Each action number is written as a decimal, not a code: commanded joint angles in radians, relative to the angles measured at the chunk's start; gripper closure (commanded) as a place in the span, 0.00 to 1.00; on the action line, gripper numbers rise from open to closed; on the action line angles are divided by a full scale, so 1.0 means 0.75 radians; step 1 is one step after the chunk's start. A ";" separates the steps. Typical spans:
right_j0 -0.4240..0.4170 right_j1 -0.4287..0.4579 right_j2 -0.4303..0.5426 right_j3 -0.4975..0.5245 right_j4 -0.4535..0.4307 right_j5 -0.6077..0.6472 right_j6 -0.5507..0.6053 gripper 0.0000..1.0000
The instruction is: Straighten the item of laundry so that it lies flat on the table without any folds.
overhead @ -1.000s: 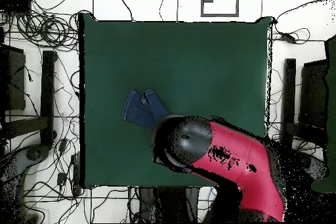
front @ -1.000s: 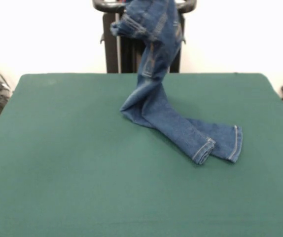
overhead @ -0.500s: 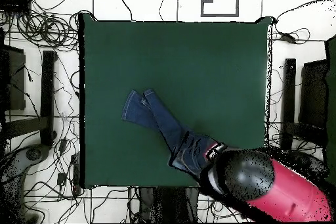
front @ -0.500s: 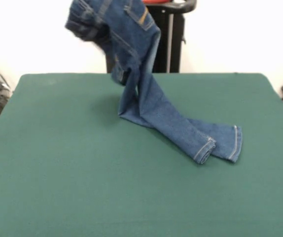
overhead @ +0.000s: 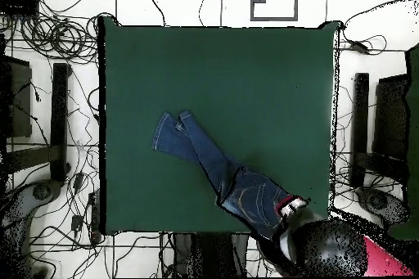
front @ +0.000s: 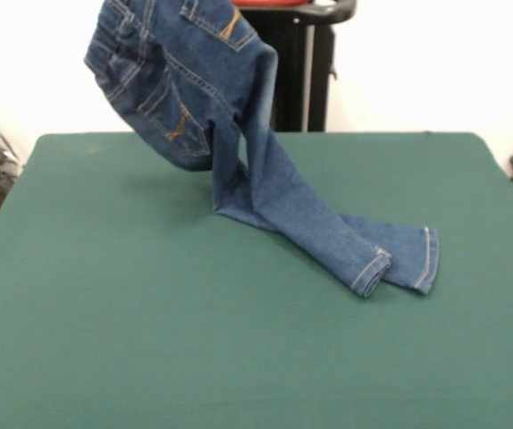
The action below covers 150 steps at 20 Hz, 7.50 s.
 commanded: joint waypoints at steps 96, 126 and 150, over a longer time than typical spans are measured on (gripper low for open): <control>-0.822 0.237 1.207 0.265 -0.469 -0.465 -0.178 0.00; -0.923 0.484 1.492 0.349 -0.449 -0.287 -0.287 0.00; -0.922 0.591 1.513 0.470 -0.579 -0.342 -0.273 0.00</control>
